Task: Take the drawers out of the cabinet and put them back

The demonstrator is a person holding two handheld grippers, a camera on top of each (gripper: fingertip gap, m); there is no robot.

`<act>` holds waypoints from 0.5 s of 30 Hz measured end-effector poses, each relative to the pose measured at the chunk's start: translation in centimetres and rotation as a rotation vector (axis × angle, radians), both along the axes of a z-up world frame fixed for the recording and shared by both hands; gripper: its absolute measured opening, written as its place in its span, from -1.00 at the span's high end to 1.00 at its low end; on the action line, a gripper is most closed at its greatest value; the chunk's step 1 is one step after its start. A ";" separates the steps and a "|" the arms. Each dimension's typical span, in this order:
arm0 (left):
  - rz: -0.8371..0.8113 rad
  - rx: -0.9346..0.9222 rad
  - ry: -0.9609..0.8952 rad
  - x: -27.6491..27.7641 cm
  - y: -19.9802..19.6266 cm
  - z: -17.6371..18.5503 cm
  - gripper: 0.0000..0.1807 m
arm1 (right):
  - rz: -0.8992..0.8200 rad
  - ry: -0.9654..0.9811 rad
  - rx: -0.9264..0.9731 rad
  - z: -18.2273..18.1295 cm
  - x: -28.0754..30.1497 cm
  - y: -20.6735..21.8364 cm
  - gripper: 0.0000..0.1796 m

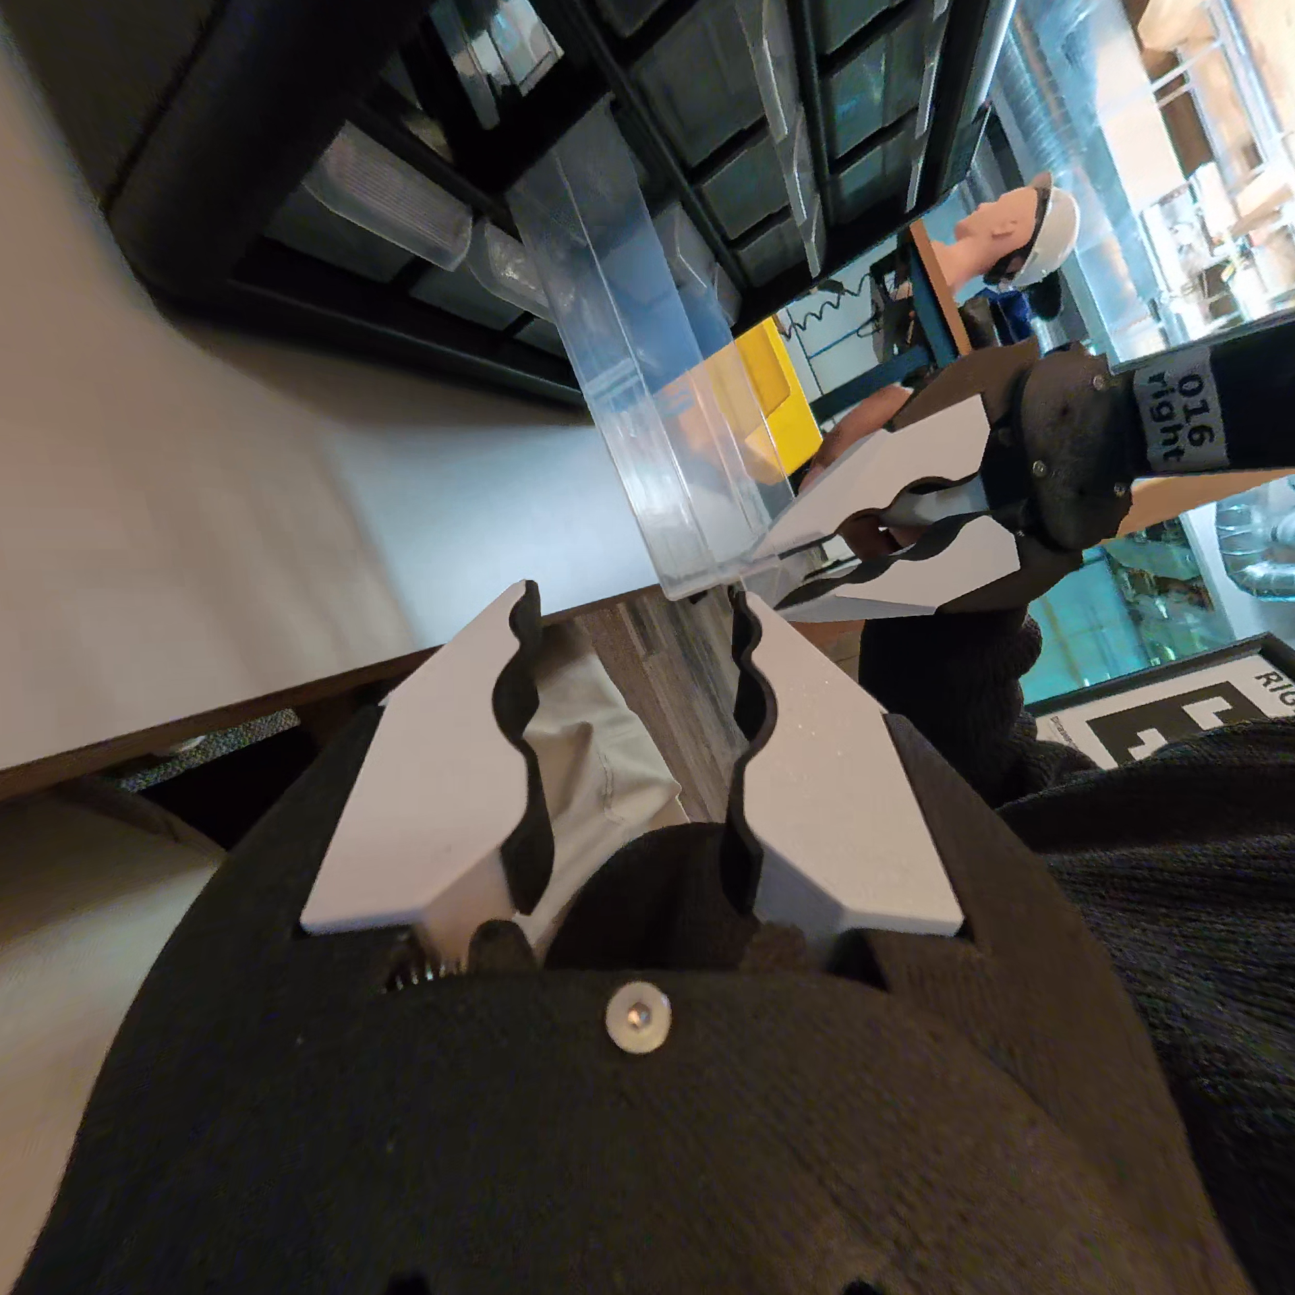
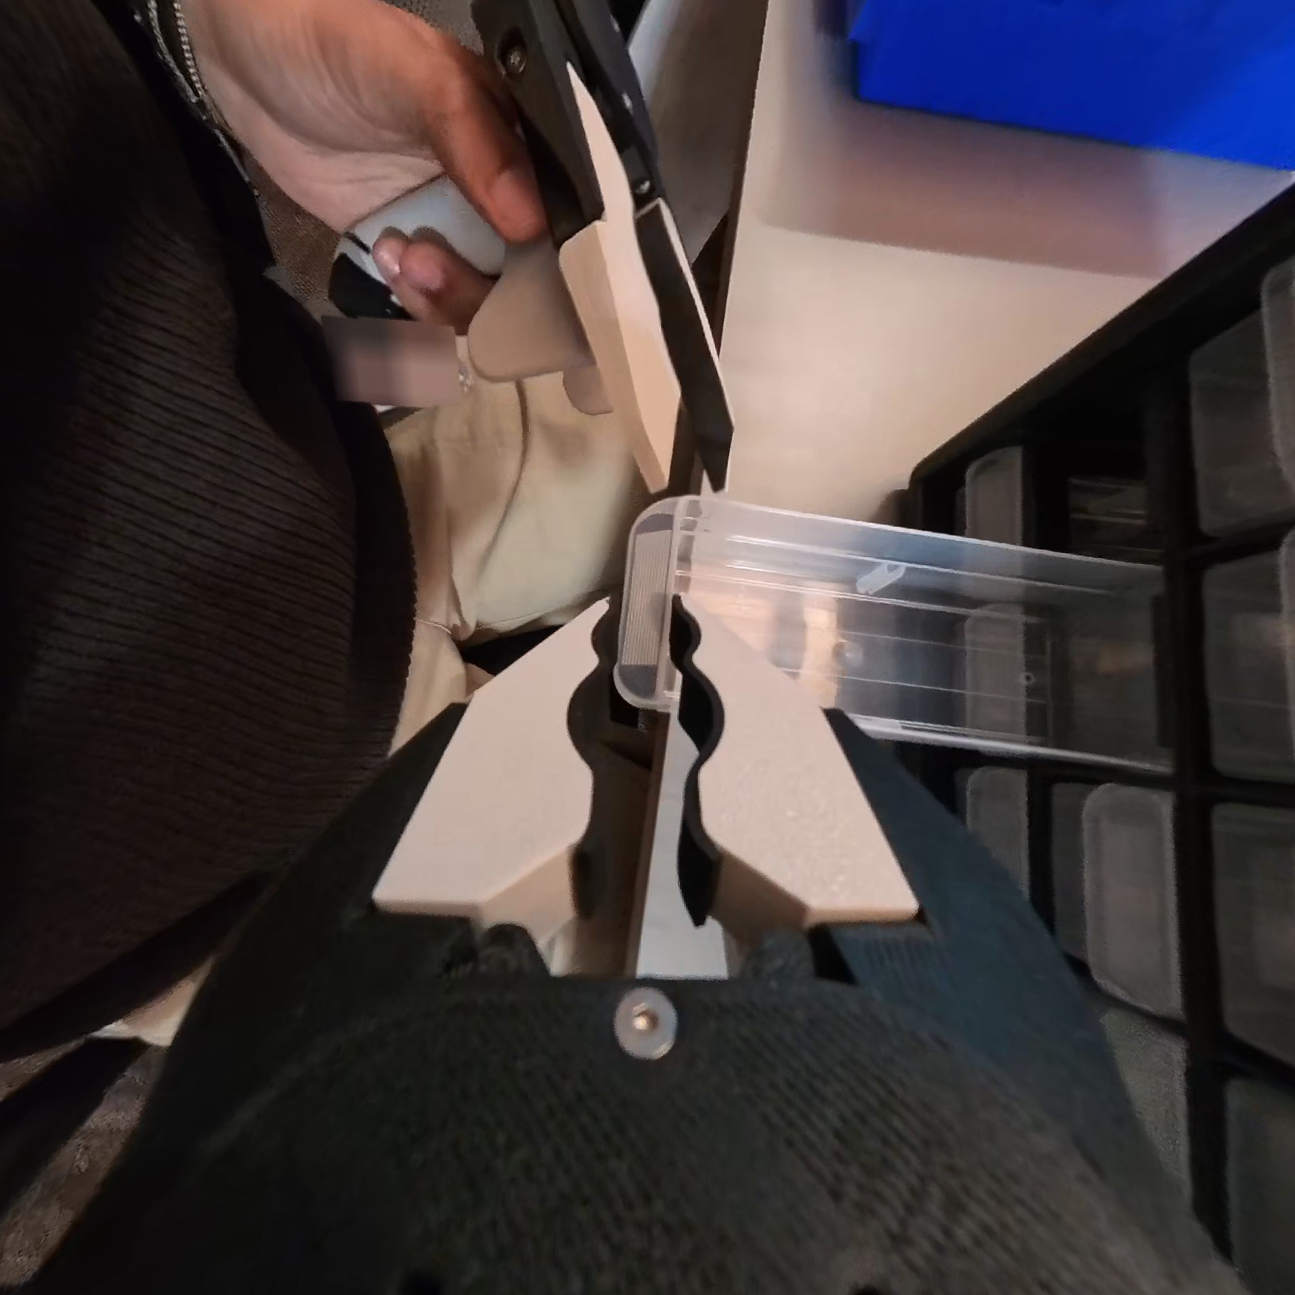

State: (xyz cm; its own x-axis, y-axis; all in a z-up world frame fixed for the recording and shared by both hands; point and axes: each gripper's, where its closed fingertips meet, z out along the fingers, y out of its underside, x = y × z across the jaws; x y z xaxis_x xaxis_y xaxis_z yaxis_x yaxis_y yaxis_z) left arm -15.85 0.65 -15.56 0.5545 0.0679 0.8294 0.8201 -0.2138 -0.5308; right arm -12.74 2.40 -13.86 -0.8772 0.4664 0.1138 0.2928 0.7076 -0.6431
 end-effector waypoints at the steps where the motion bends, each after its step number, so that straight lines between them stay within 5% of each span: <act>1: -0.010 0.003 -0.004 0.0 -0.1 0.0 0.42 | -0.010 0.004 0.002 0.1 0.1 0.1 0.86; 15: -0.008 0.073 -0.044 -0.6 -0.3 1.1 0.47 | 0.022 0.009 -0.124 4.1 0.0 0.3 0.83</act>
State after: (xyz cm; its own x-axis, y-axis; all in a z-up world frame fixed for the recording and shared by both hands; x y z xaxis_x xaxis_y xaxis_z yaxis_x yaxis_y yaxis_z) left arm -16.40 0.35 -14.49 0.5175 0.0019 0.8557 0.8415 -0.1827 -0.5085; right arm -12.71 2.70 -9.72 -0.8867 0.4577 0.0648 0.2714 0.6290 -0.7285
